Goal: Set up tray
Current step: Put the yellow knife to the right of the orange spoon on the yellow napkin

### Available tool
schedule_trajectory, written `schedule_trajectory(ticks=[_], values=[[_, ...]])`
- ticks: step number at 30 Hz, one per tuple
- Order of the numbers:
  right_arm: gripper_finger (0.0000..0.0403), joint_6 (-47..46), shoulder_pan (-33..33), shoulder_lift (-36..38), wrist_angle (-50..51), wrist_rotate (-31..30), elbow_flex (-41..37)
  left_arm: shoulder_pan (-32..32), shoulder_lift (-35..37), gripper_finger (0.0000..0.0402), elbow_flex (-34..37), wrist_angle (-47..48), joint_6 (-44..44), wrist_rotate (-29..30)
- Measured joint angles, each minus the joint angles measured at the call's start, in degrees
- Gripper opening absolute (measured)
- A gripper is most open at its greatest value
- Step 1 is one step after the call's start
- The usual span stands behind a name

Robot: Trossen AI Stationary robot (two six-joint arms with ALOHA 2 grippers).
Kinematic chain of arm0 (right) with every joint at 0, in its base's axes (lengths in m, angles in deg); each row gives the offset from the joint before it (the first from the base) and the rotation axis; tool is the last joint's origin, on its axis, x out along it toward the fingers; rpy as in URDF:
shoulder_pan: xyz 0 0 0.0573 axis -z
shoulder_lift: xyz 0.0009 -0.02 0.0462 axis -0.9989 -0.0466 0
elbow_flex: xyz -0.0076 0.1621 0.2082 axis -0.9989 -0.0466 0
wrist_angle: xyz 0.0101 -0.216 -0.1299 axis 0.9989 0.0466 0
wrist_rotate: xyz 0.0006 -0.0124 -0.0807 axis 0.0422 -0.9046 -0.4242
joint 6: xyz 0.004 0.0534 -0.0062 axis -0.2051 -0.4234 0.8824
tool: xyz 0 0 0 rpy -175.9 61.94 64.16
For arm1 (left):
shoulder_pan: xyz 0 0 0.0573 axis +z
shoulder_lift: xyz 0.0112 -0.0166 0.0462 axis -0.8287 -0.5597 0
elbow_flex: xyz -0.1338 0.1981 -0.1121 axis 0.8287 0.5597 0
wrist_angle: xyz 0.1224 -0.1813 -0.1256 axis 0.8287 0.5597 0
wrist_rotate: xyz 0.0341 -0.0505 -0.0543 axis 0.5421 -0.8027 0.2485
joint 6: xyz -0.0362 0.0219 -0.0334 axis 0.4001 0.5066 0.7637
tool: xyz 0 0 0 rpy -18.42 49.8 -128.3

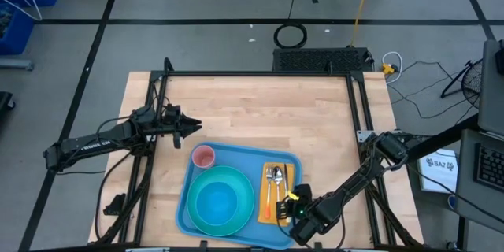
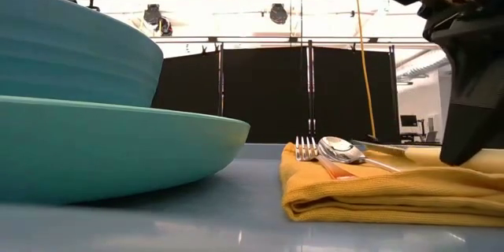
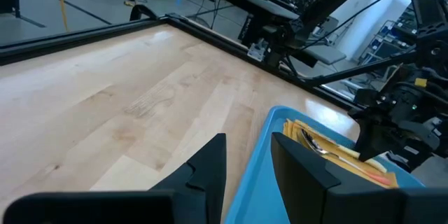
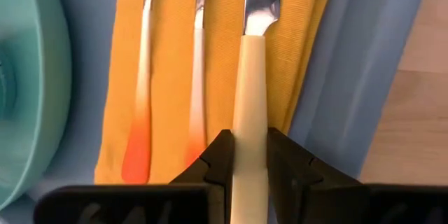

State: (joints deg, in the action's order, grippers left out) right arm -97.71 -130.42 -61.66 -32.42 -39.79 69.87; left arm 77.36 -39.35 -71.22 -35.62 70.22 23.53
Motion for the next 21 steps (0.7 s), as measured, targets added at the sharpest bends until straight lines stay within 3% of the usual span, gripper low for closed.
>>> schedule_trajectory(ticks=[12, 21], values=[[0.0051, 0.82, 0.39, 0.01, -3.58, 1.3, -0.04, 0.0, -0.01, 0.0118, 0.0, 0.0, 0.0, 0.01], [0.0152, 2.73, 0.37, 0.01, -6.19, -0.98, -0.04, 0.01, 0.0, 0.0118, 0.0, 0.0, -0.01, 0.0]])
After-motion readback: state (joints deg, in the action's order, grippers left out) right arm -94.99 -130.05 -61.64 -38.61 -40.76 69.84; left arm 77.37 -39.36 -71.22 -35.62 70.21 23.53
